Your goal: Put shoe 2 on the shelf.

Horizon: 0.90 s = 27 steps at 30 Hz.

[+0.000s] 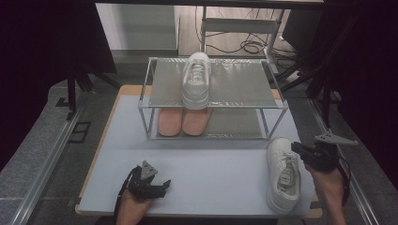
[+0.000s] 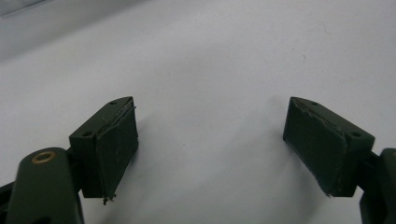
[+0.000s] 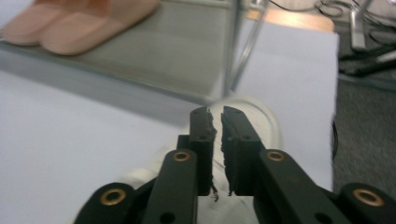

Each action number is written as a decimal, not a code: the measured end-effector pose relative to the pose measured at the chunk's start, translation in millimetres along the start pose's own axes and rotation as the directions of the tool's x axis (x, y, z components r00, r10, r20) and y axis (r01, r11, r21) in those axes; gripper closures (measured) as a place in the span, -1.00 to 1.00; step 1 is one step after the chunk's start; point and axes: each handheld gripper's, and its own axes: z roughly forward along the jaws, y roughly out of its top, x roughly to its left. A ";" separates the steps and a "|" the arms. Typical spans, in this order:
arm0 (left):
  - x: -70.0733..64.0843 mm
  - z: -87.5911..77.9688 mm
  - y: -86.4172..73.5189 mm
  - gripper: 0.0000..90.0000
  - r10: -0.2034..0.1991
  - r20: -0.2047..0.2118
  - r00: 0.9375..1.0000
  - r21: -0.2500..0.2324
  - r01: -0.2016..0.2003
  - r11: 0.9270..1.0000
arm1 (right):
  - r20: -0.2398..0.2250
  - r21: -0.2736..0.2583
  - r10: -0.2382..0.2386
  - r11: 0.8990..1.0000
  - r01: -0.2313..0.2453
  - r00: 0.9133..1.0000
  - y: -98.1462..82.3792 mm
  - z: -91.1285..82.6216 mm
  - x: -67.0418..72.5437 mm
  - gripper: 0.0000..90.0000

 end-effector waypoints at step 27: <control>0.1 0.1 0.0 -0.61 -0.003 0.001 1.000 0.000 0.003 1.000 | 0.108 0.098 0.115 0.987 -0.125 0.988 -63.6 34.1 -44.2 0.93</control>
